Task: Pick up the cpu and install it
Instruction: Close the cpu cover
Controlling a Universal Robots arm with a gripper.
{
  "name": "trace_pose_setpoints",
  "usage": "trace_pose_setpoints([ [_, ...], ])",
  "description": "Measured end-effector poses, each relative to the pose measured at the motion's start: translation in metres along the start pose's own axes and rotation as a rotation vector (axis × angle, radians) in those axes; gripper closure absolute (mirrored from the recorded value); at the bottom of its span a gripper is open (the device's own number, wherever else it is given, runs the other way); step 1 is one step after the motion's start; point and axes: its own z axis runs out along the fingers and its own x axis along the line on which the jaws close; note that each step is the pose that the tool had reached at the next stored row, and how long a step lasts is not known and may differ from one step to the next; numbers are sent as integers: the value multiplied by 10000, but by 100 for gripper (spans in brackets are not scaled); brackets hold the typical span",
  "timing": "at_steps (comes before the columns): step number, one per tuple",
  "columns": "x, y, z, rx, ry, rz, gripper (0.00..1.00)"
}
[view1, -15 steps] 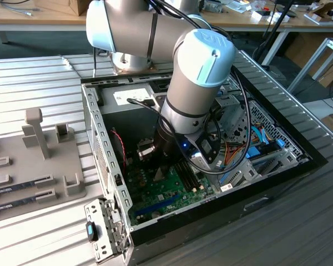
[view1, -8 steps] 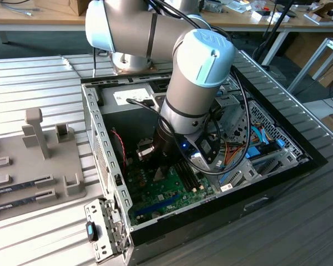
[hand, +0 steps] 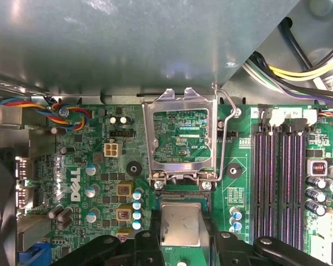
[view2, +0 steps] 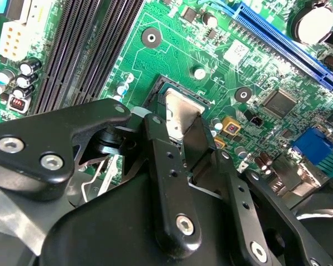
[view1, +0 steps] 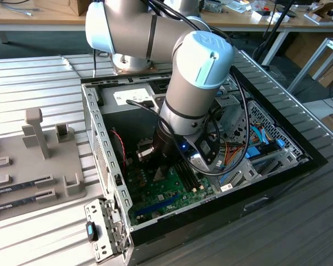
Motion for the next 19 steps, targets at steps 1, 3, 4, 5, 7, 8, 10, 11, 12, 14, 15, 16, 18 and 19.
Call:
trace_pose_setpoints([
  [1, 0, 0, 3, -1, 0, 0, 60],
  [3, 7, 0, 9, 0, 0, 0, 60],
  [4, 8, 0, 11, 1, 0, 0, 60],
  [5, 9, 0, 13, -1, 0, -1, 60],
  [7, 10, 0, 16, 1, 0, -1, 60],
  [8, 10, 0, 17, 0, 0, -1, 60],
  [10, 10, -1, 23, -1, -1, 0, 60],
  [11, 11, -2, 25, -1, 0, 1, 60],
  [12, 10, -4, 30, 0, 1, 1, 60],
  [14, 8, -12, 38, 1, 1, 1, 60],
  [15, 7, -14, 40, 1, 1, 0, 60],
  [16, 6, -14, 41, 1, 1, 0, 60],
  [18, 5, -15, 43, 0, 0, 0, 60],
  [19, 5, -15, 43, 0, 0, 0, 60],
])
